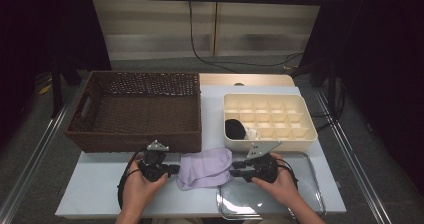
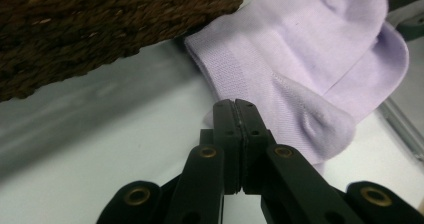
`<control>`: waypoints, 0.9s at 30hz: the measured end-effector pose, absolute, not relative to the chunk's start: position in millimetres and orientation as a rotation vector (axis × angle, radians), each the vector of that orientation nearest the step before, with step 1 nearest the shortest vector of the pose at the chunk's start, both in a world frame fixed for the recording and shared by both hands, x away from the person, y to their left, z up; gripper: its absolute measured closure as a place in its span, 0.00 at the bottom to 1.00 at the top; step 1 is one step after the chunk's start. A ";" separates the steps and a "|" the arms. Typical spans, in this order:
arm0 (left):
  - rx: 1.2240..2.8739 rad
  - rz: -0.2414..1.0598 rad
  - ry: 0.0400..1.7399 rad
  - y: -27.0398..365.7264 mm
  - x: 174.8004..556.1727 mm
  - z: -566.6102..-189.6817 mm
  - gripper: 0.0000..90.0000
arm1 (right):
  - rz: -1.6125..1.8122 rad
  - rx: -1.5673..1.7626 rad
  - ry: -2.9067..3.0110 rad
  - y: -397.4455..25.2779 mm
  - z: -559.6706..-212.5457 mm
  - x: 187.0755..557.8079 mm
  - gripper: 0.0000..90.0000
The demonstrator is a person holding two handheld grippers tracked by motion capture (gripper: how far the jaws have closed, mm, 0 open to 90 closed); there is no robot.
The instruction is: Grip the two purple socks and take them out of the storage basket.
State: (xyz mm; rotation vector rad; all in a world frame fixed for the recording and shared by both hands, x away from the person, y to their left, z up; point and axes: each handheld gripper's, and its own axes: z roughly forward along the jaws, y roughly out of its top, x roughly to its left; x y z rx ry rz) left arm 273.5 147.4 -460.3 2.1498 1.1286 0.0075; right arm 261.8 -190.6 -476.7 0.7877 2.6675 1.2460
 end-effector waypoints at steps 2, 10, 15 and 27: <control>2.148 0.009 1.134 147.8 274.1 -460.5 0.99 | 1.253 0.789 2.681 -190.8 -478.3 263.4 0.95; 2.146 0.002 1.153 151.6 277.5 -464.3 0.99 | 1.286 0.809 2.673 -202.1 -474.9 264.8 0.99; 2.140 0.002 1.155 150.6 277.9 -464.8 0.99 | 1.235 0.811 2.681 -209.6 -476.7 263.0 1.00; 2.141 0.001 1.139 150.2 277.4 -462.4 0.99 | 1.341 0.877 2.578 -196.3 -454.9 271.7 0.81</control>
